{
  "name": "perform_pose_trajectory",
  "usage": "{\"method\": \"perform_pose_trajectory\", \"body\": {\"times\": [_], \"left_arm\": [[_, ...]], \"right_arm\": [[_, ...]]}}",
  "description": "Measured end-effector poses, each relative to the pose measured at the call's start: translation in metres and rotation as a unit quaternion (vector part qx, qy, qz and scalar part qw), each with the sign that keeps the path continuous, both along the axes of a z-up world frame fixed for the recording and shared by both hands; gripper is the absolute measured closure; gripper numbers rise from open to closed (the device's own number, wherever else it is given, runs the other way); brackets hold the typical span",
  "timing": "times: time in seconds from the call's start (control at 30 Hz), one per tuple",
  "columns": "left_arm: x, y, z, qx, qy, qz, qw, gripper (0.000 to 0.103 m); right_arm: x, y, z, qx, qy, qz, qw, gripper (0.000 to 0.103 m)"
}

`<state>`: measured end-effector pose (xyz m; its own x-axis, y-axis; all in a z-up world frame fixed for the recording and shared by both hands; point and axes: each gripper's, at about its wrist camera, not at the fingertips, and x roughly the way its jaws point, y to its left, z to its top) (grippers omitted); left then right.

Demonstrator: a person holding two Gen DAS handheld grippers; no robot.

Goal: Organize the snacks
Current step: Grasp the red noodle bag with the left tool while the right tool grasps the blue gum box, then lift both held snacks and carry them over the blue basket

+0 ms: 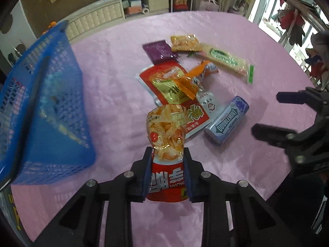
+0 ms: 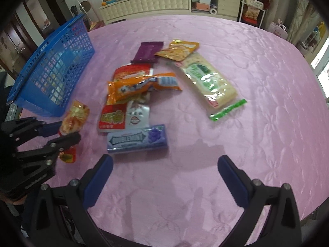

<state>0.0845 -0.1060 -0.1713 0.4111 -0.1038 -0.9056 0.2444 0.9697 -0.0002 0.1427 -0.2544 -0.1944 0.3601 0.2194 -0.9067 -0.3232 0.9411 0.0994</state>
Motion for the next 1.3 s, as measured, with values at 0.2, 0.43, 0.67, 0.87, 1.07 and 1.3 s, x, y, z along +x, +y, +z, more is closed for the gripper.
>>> {"method": "perform_pose_trajectory", "body": {"times": [0.2, 0.43, 0.67, 0.87, 1.07, 1.3], "left_arm": [[-0.023, 0.013, 0.016, -0.001, -0.018, 0.013, 0.9998, 0.078], [-0.03, 0.01, 0.013, -0.011, -0.013, 0.026, 0.9995, 0.078], [-0.03, -0.005, 0.0, -0.024, 0.002, 0.036, 0.9991, 0.078], [-0.027, -0.006, -0.002, -0.026, 0.008, 0.047, 0.9985, 0.078], [-0.025, -0.001, -0.008, -0.032, 0.014, 0.059, 0.9976, 0.078], [-0.026, 0.004, -0.013, -0.038, 0.013, 0.071, 0.9967, 0.078]], "right_arm": [[-0.001, 0.025, 0.001, -0.027, -0.017, 0.069, 0.997, 0.0], [0.006, 0.043, 0.003, -0.087, -0.035, 0.197, 0.976, 0.005], [0.013, 0.06, -0.019, -0.129, -0.015, 0.298, 0.946, 0.02], [0.021, 0.071, -0.034, -0.133, -0.001, 0.334, 0.933, 0.028], [0.026, 0.071, -0.034, -0.092, 0.016, 0.349, 0.932, 0.056], [0.01, 0.068, -0.032, -0.076, 0.004, 0.332, 0.94, 0.067]]}}
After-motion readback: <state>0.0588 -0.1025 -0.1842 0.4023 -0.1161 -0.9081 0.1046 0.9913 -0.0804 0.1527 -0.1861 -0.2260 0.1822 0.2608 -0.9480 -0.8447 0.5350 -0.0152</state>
